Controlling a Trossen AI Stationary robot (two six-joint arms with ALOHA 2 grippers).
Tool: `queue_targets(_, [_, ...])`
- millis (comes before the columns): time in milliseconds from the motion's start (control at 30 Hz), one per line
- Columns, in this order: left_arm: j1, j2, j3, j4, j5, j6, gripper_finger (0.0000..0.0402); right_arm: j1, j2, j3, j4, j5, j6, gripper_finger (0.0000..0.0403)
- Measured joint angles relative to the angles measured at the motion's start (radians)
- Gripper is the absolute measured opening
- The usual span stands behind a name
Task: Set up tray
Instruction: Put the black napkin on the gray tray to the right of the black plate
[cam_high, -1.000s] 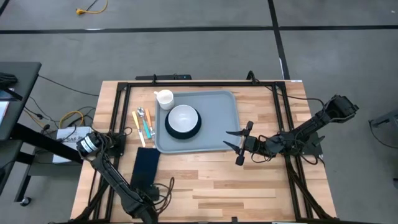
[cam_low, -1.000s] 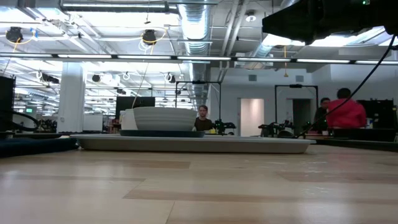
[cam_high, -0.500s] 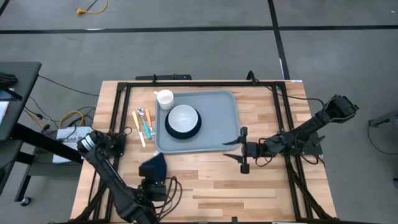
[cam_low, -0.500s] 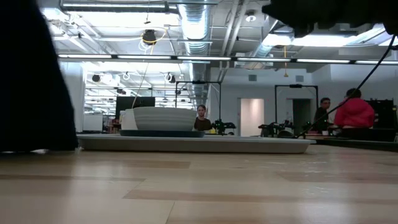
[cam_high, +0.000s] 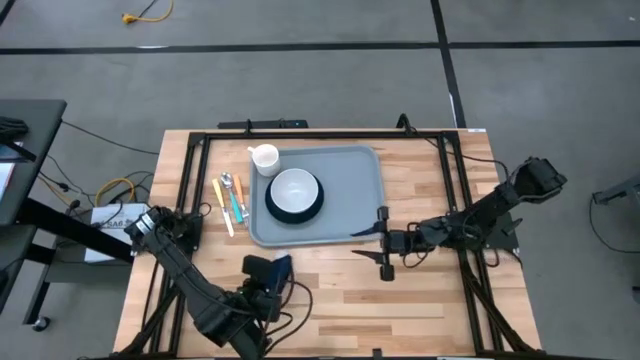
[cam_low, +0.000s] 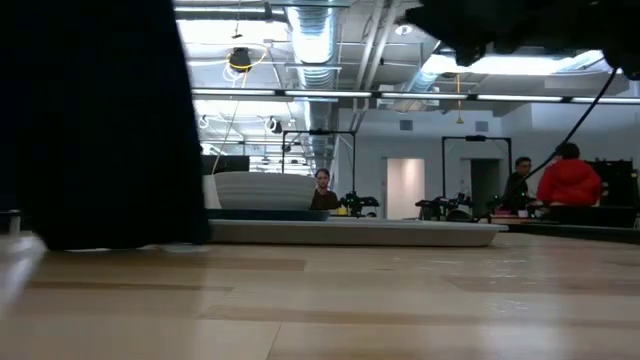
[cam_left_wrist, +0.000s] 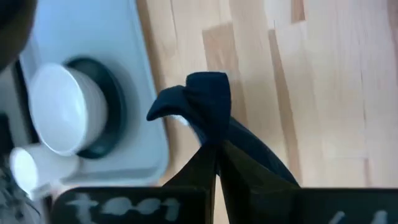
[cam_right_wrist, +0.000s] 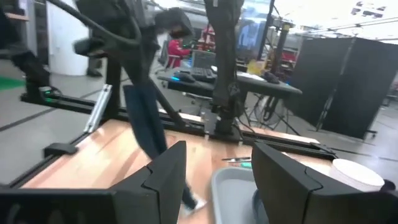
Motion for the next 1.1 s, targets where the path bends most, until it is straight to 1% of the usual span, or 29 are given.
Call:
queue_targets(167, [0.031, 0.000, 0.063, 0.000, -0.055, 0.161, 0.0000, -0.044, 0.110, 0.085, 0.008, -0.003, -0.002, 0.0176])
queue_targets(333, [0.075, -0.001, 0.114, 0.001, -0.095, 0.255, 0.0000, -0.070, 0.208, 0.181, 0.012, -0.003, -0.047, 0.0172])
queue_targets(533, [0.120, -0.001, 0.127, 0.000, -0.078, 0.325, 0.0000, -0.062, 0.310, 0.279, 0.013, -0.003, -0.080, 0.0166])
queue_targets(633, [0.139, -0.001, 0.127, 0.000, -0.063, 0.351, 0.0000, -0.045, 0.334, 0.307, 0.006, -0.009, -0.105, 0.0165])
queue_targets(733, [0.156, -0.001, 0.127, 0.000, -0.062, 0.367, 0.0000, -0.024, 0.338, 0.315, -0.007, -0.052, -0.131, 0.0170])
queue_targets(867, [0.183, -0.001, 0.127, 0.000, -0.081, 0.370, 0.0000, -0.007, 0.336, 0.329, -0.011, -0.125, -0.124, 0.0185])
queue_targets(1000, [0.214, -0.001, 0.127, 0.000, -0.093, 0.366, 0.0000, 0.003, 0.336, 0.349, -0.019, -0.122, -0.123, 0.0204])
queue_targets(1100, [0.238, -0.001, 0.127, 0.000, -0.096, 0.355, 0.0000, 0.003, 0.337, 0.354, -0.038, -0.078, -0.120, 0.0220])
